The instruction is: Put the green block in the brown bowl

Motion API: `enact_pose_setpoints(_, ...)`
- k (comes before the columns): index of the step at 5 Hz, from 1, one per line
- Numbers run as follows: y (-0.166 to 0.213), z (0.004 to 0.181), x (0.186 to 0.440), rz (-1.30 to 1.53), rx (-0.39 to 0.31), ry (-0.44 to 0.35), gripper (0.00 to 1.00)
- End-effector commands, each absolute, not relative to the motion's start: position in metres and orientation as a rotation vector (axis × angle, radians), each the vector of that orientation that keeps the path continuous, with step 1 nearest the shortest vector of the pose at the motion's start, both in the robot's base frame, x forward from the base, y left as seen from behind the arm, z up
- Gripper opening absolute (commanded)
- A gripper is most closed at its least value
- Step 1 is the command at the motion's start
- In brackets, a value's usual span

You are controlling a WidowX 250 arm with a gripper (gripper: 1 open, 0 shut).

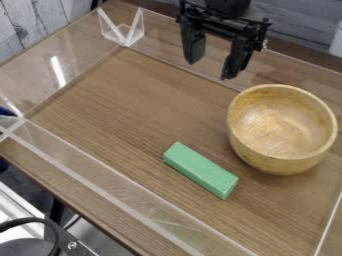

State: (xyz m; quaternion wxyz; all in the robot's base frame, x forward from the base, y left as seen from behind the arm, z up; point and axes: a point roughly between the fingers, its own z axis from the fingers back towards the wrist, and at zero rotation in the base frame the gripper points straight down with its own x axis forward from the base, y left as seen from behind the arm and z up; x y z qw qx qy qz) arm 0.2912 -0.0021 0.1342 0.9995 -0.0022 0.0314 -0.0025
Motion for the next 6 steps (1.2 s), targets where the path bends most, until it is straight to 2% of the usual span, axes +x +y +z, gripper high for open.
enact_pose_setpoints(1, -0.007, 0.127, 0.277, -0.057, -0.006, 0.077, 1.00)
enact_pose_setpoints(3, -0.014, 0.102, 0.243, -0.023, -0.020, 0.092, 1.00)
enact_pose_setpoints(5, -0.011, 0.083, 0.228, 0.450, -0.056, 0.075, 1.00)
enact_pose_setpoints(6, -0.010, 0.075, 0.230, 0.692, -0.075, 0.062, 1.00)
